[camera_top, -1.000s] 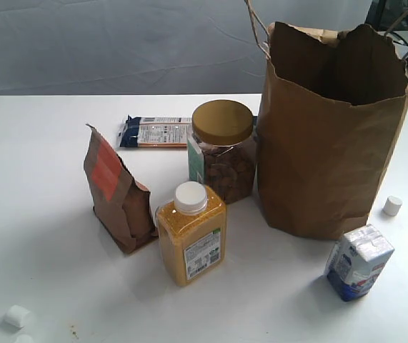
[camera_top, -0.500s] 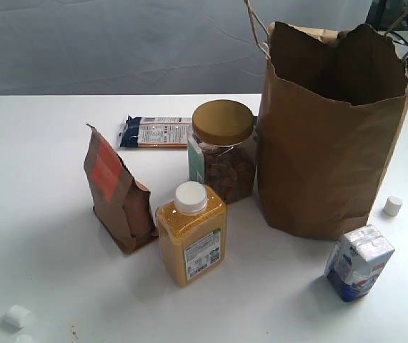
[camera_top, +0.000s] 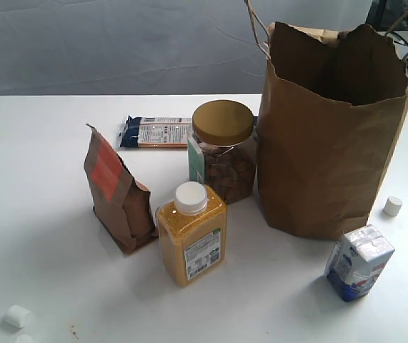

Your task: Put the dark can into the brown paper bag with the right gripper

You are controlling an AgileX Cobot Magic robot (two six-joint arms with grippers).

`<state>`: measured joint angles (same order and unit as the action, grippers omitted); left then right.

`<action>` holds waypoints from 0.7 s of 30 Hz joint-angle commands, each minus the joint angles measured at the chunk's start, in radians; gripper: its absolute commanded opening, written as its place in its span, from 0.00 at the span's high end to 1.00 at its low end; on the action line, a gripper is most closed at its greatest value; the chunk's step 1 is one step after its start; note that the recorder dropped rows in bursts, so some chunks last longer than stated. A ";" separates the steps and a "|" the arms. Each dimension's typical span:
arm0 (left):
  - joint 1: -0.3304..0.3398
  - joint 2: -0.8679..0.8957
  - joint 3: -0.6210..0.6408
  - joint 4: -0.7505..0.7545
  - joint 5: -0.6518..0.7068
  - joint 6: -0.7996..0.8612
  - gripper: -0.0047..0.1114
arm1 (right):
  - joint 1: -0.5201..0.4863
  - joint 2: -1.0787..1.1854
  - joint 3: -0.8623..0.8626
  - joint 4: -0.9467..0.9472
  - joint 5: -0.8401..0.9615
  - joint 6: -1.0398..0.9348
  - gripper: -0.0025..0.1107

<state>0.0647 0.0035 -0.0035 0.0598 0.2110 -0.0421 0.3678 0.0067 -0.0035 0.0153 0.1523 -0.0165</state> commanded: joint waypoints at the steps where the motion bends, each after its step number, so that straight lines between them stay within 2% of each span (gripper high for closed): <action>1: -0.006 -0.003 0.004 0.003 -0.005 -0.003 0.96 | -0.008 -0.007 0.004 -0.030 -0.010 0.030 0.98; 21: -0.006 -0.003 0.004 0.003 -0.005 -0.003 0.96 | -0.008 -0.007 0.004 0.008 -0.019 0.040 0.98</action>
<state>0.0647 0.0035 -0.0035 0.0598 0.2110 -0.0421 0.3678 0.0067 -0.0035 0.0174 0.1472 0.0237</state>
